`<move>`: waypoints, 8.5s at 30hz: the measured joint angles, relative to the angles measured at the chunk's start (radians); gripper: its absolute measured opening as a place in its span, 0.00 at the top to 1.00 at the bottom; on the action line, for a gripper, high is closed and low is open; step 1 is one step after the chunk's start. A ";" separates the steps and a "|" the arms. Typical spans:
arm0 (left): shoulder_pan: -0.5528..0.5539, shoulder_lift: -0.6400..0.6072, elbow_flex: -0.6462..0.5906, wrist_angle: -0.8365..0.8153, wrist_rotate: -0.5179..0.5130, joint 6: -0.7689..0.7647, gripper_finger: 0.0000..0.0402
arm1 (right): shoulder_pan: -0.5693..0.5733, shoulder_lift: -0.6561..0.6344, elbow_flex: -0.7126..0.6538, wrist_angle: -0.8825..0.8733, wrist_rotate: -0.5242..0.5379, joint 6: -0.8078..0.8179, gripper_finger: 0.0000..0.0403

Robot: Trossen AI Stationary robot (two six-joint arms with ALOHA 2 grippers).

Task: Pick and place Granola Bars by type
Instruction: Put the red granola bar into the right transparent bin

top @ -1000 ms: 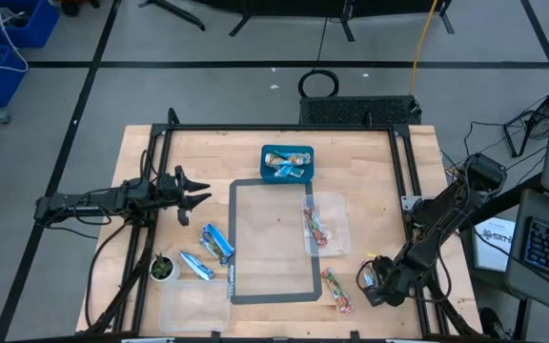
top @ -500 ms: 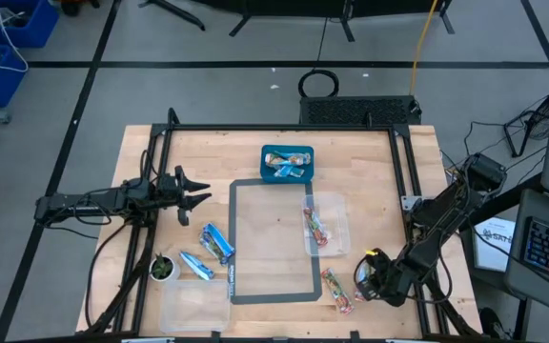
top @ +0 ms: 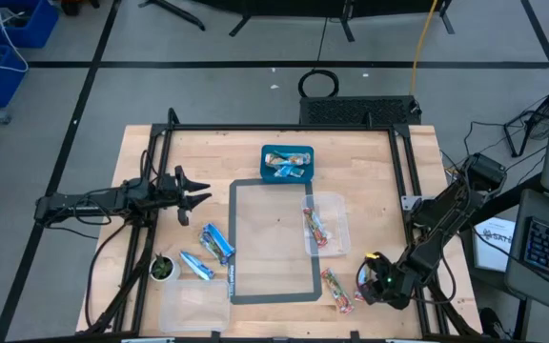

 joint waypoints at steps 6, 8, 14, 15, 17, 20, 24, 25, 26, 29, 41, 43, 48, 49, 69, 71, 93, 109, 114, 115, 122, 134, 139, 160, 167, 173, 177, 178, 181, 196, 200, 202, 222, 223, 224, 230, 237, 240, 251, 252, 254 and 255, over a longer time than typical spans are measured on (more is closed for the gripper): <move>0.000 0.000 0.000 0.000 0.000 0.000 0.66 | -0.018 -0.004 -0.049 0.034 0.047 0.108 0.45; 0.000 0.000 0.000 0.000 0.000 0.000 0.66 | -0.023 -0.004 -0.059 0.066 0.042 0.105 0.44; 0.000 0.000 0.000 0.000 0.000 0.000 0.66 | -0.027 -0.001 -0.066 0.128 0.103 0.093 0.47; 0.000 0.000 0.000 0.000 0.000 0.000 0.66 | -0.027 0.000 -0.066 0.128 0.127 0.092 0.47; 0.000 0.000 0.000 0.000 0.000 0.000 0.66 | -0.032 0.001 -0.067 0.119 0.169 0.089 0.48; 0.000 0.000 0.000 0.000 0.000 0.000 0.66 | -0.037 0.001 -0.067 0.100 0.218 0.084 0.48; 0.000 0.000 0.000 0.000 0.000 0.000 0.66 | -0.053 0.001 -0.066 0.056 0.228 0.084 0.48; 0.000 0.000 0.000 0.000 0.000 0.000 0.66 | -0.055 0.000 -0.068 0.047 0.229 0.089 0.48; 0.000 0.000 0.000 0.000 0.000 0.000 0.66 | -0.058 -0.001 -0.077 0.047 0.230 0.095 0.48; 0.000 0.000 0.000 0.000 0.000 0.000 0.66 | -0.062 -0.001 -0.109 0.046 0.235 0.124 0.48; 0.000 0.000 0.000 0.000 0.000 0.000 0.66 | -0.061 -0.001 -0.203 0.066 0.230 0.146 0.55; 0.000 0.000 0.000 0.000 0.000 0.000 0.66 | -0.061 -0.001 -0.207 0.068 0.227 0.135 0.61; 0.000 0.000 0.000 0.000 0.000 0.000 0.66 | -0.061 0.000 -0.216 0.071 0.223 0.094 0.83; 0.000 0.000 0.000 0.000 0.000 0.000 0.66 | -0.061 0.001 -0.217 0.071 0.224 0.078 0.87; 0.000 0.000 0.000 0.000 0.000 0.000 0.66 | 0.021 -0.086 -0.220 0.277 0.559 -0.308 1.00; 0.000 0.000 0.000 -0.001 0.000 0.000 0.66 | 0.031 -0.126 -0.219 0.282 0.592 -0.360 1.00; 0.000 0.000 0.000 0.000 0.000 0.000 0.66 | -0.001 -0.454 -0.216 0.297 0.925 -1.007 1.00; 0.000 0.000 0.000 0.000 0.001 0.000 0.66 | -0.396 -0.453 -0.216 0.532 0.579 -1.435 1.00; 0.000 0.000 0.000 0.000 0.001 0.000 0.66 | -0.531 -0.451 -0.215 0.529 0.425 -1.460 1.00; 0.000 0.000 0.000 0.000 0.001 0.000 0.66 | -0.552 -0.451 -0.215 0.527 0.402 -1.467 1.00; 0.000 0.000 0.000 0.000 0.001 0.000 0.66 | -0.658 -0.425 -0.215 0.469 0.323 -1.442 1.00; 0.000 0.000 0.000 0.000 0.001 0.000 0.66 | -0.737 -0.233 -0.021 0.113 0.219 -1.403 1.00; 0.000 0.000 0.000 0.000 0.001 0.000 0.66 | -0.736 -0.145 0.099 -0.087 0.213 -1.403 1.00; 0.000 0.000 0.000 0.000 0.000 0.000 0.66 | -0.809 0.114 0.167 -0.210 -0.042 -1.354 1.00; 0.000 0.000 0.000 0.000 0.001 0.000 0.66 | -0.808 0.114 0.168 -0.167 -0.054 -1.353 1.00; 0.000 0.000 0.000 0.000 0.001 0.000 0.66 | -0.808 0.114 0.168 -0.159 -0.061 -1.352 0.98; 0.000 0.000 0.000 0.000 0.000 0.000 0.66 | -0.808 0.113 0.169 -0.109 -0.082 -1.361 0.90; 0.000 0.000 0.000 0.000 0.000 0.000 0.66 | -0.809 0.113 0.169 -0.095 -0.086 -1.360 0.88; 0.000 0.000 0.000 0.000 0.000 0.000 0.66 | -0.815 0.113 0.170 -0.077 -0.098 -1.360 0.80; 0.000 0.000 0.000 0.000 0.000 0.000 0.66 | -0.812 -0.025 0.167 -0.063 -0.143 -1.323 0.62; 0.000 0.000 0.000 0.000 0.000 0.000 0.66 | -0.786 -0.125 0.167 -0.060 -0.136 -1.326 0.64; 0.000 0.000 0.000 0.000 0.000 0.000 0.66 | -0.760 -0.174 0.167 -0.054 -0.133 -1.325 0.64; 0.000 0.000 0.000 0.000 0.000 0.000 0.66 | -0.267 -0.153 0.167 0.349 0.022 -1.251 0.71; 0.000 0.000 0.000 0.000 0.000 0.000 0.66 | -0.240 -0.129 0.167 0.372 0.038 -1.270 0.74; 0.000 0.000 0.000 0.000 0.000 0.000 0.66 | -0.216 -0.104 0.167 0.395 0.052 -1.286 0.78; 0.000 0.000 0.000 0.000 0.000 0.000 0.66 | -0.121 0.026 0.167 0.406 0.233 -1.325 0.98; 0.000 0.000 0.000 0.000 0.000 0.000 0.66 | -0.098 0.183 0.167 0.426 0.329 -1.277 1.00; 0.000 0.000 0.000 0.000 0.000 0.000 0.66 | -0.099 0.236 0.167 0.419 0.355 -1.261 1.00; 0.000 0.000 0.000 0.000 0.000 0.000 0.66 | -0.106 0.289 0.167 0.246 0.360 -1.099 1.00; 0.000 0.000 0.000 0.000 0.000 0.000 0.66 | -0.106 0.289 0.167 0.212 0.359 -1.075 1.00; 0.000 0.000 0.000 0.000 0.000 0.000 0.66 | -0.105 0.289 0.168 0.154 0.358 -1.026 1.00; 0.000 0.000 0.000 0.000 0.000 0.000 0.66 | -0.105 0.288 0.169 0.128 0.358 -1.002 1.00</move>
